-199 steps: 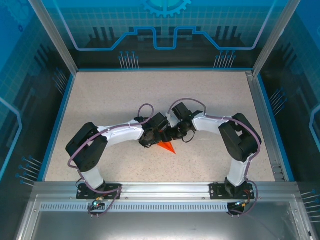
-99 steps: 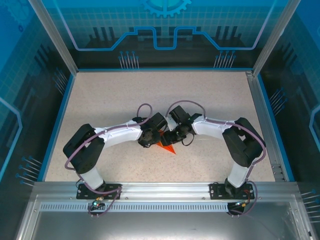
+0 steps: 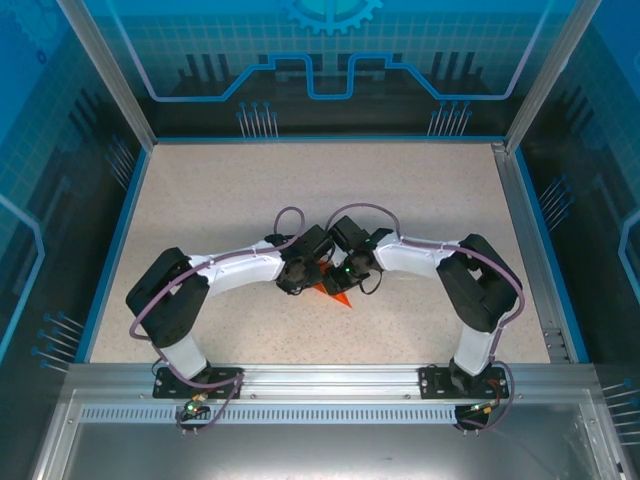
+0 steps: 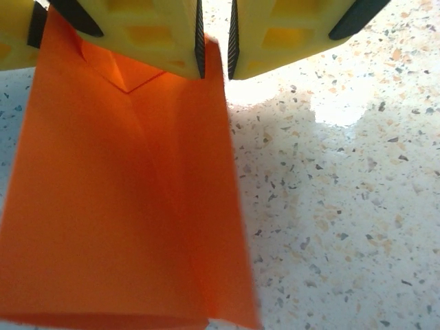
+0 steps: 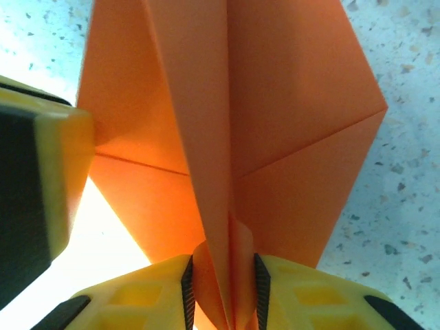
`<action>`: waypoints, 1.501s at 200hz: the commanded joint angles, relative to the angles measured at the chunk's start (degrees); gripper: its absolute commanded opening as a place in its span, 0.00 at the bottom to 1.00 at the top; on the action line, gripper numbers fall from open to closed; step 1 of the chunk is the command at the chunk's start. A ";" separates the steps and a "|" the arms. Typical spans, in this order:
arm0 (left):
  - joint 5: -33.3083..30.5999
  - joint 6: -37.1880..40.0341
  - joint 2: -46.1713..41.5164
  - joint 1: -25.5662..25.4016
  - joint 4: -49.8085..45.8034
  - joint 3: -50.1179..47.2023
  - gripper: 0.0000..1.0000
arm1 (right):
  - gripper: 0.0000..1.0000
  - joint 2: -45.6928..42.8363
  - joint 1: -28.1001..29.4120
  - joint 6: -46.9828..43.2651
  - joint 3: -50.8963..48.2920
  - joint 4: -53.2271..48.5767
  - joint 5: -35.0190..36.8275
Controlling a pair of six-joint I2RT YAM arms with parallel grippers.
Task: Fold a paper plane with a square sheet of paper (pick it up from the middle)
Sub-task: Move the paper plane to the center of the table.
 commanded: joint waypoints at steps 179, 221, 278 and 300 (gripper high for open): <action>-4.75 6.05 -28.79 8.04 -0.53 -19.30 0.37 | 0.05 3.21 0.61 24.23 11.72 -13.05 24.03; -2.16 10.27 -32.60 10.72 0.15 -19.56 0.45 | 0.04 2.47 0.75 27.83 9.69 -10.76 23.44; -4.69 11.60 -44.80 10.95 -6.67 -19.94 0.58 | 0.05 0.65 0.35 28.57 9.60 -12.13 23.99; -4.22 12.14 -49.41 11.95 -3.64 -23.70 0.61 | 0.05 -0.48 -0.41 28.85 7.55 -10.74 24.96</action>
